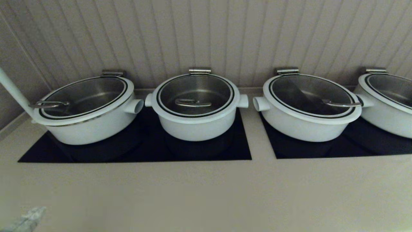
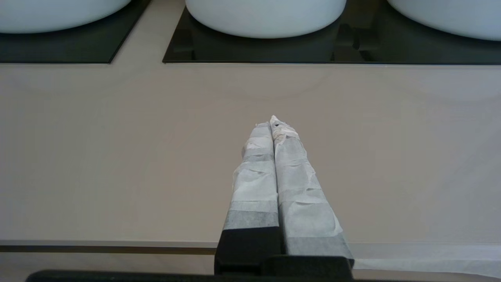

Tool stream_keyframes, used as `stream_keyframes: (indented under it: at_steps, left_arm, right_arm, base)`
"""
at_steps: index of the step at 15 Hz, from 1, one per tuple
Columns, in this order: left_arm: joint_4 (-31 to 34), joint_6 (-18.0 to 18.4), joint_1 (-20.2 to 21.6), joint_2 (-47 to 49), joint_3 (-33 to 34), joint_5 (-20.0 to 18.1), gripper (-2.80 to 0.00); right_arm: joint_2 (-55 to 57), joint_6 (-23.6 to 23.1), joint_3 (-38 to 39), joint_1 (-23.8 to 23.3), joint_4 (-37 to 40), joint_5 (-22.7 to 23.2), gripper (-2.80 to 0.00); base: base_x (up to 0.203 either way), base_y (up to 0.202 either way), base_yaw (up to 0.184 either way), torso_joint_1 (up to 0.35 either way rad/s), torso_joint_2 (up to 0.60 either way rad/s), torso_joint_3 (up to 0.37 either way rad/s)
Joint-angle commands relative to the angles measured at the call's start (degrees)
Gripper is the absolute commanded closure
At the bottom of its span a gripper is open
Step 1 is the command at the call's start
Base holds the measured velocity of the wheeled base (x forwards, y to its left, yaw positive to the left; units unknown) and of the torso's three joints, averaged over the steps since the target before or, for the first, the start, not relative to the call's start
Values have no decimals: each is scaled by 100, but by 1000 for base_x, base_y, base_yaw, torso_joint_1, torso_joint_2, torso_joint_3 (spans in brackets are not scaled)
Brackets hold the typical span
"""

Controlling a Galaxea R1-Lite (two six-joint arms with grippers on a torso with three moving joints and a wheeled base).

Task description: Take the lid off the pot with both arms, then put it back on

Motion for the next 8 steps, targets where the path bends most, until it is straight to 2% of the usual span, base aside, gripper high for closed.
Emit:
stream_keyframes:
  at_steps: [1, 4, 6, 8]
  left_arm:
    - [2238, -78, 90, -2153, -225, -314, 0]
    - [2859, -177, 187, -3327, -232, -792, 0]
    - [2994, -236, 221, -3563, -197, -967, 0]
    - [2994, -308, 230, -3563, -190, -967, 0]
  right_arm:
    - [7, -4, 0, 0, 1, 2, 0]
    - [7, -4, 0, 0, 1, 2, 0]
    - [7, -4, 0, 0, -5, 2, 0]
    - [7, -4, 0, 0, 1, 2, 0]
  base:
    - [0, 0, 0, 0, 0, 0]
    - [0, 0, 0, 0, 0, 0]
    - [0, 0, 0, 0, 0, 0]
    - [0, 0, 0, 0, 0, 0]
